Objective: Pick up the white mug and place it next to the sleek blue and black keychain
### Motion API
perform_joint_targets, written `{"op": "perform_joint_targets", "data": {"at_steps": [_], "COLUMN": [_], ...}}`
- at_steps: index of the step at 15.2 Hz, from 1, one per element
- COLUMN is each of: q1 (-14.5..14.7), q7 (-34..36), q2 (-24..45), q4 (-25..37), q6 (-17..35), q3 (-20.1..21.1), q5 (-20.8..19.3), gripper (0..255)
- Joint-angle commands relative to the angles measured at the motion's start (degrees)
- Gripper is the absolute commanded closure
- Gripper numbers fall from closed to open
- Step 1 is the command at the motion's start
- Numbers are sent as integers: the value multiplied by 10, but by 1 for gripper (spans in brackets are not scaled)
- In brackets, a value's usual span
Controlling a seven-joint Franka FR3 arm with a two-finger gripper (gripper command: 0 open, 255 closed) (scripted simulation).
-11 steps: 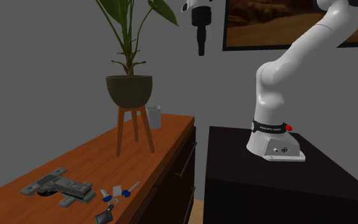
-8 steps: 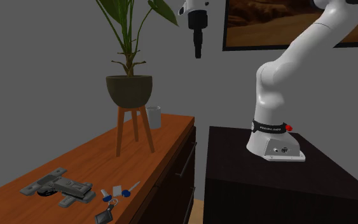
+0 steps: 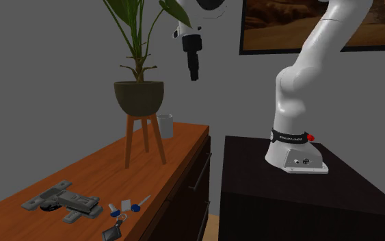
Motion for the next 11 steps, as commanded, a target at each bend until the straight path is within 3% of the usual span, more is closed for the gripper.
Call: {"op": "perform_joint_targets", "data": {"at_steps": [1, 11], "q1": [-2, -10], "q7": [-5, -18], "q2": [44, 273], "q4": [8, 107], "q6": [31, 134], "q3": [-1, -4], "q5": [-5, -29], "gripper": [0, 0]}}
